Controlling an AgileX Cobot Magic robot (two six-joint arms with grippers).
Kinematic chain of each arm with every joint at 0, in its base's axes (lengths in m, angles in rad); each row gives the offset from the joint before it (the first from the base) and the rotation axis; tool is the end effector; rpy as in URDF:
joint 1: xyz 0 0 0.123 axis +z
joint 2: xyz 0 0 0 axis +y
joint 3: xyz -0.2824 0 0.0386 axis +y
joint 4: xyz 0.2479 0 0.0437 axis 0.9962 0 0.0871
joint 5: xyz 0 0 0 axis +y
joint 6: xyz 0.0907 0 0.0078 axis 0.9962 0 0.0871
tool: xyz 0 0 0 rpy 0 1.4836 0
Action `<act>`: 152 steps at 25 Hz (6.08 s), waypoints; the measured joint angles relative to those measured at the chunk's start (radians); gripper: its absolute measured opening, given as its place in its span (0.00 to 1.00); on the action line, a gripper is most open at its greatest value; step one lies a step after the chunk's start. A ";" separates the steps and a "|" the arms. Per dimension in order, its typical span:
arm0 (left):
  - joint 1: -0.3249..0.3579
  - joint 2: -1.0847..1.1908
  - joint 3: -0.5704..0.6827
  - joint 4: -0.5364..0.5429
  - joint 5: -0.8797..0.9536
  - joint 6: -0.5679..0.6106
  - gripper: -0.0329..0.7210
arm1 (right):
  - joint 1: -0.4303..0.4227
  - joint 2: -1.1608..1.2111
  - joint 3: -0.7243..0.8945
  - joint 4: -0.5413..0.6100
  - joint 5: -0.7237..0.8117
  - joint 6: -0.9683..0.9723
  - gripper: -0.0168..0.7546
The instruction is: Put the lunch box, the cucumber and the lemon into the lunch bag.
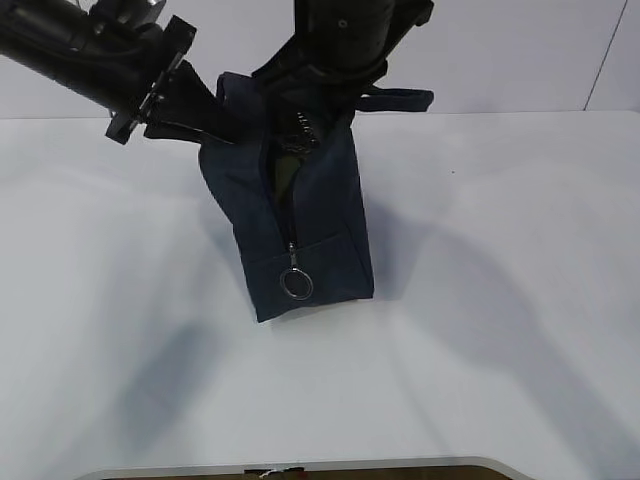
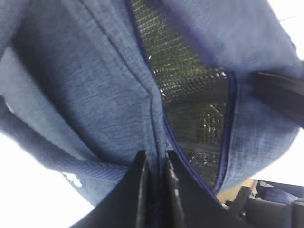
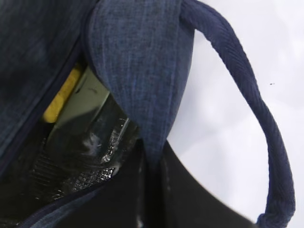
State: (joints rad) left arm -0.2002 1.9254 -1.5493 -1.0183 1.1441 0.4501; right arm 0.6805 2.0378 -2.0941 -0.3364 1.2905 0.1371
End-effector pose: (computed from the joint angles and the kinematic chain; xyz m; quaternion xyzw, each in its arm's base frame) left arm 0.3824 -0.1496 0.2716 0.1165 0.8800 -0.4455 0.1165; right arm 0.3627 0.2564 0.3372 -0.2697 0.9254 -0.0708 0.2567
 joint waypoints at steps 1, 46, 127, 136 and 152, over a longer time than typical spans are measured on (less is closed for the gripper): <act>-0.002 0.000 0.000 0.000 -0.002 0.000 0.05 | 0.000 0.000 0.000 -0.004 0.000 0.000 0.04; -0.001 -0.100 -0.104 0.289 0.072 -0.151 0.36 | 0.000 -0.492 0.248 0.206 -0.030 -0.003 0.41; -0.001 -0.488 -0.104 0.581 0.108 -0.241 0.36 | 0.000 -0.135 1.589 0.300 -2.241 -0.119 0.41; -0.001 -0.488 -0.104 0.581 0.108 -0.241 0.36 | 0.000 -0.118 1.581 0.283 -2.266 -0.108 0.41; -0.001 -0.488 -0.104 0.581 0.108 -0.241 0.36 | 0.000 -0.064 1.515 0.207 -2.244 -0.061 0.41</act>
State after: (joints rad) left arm -0.2014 1.4378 -1.6533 -0.4376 1.2524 0.2088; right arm 0.6805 1.9742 -0.5791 -0.1299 -0.9539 0.0756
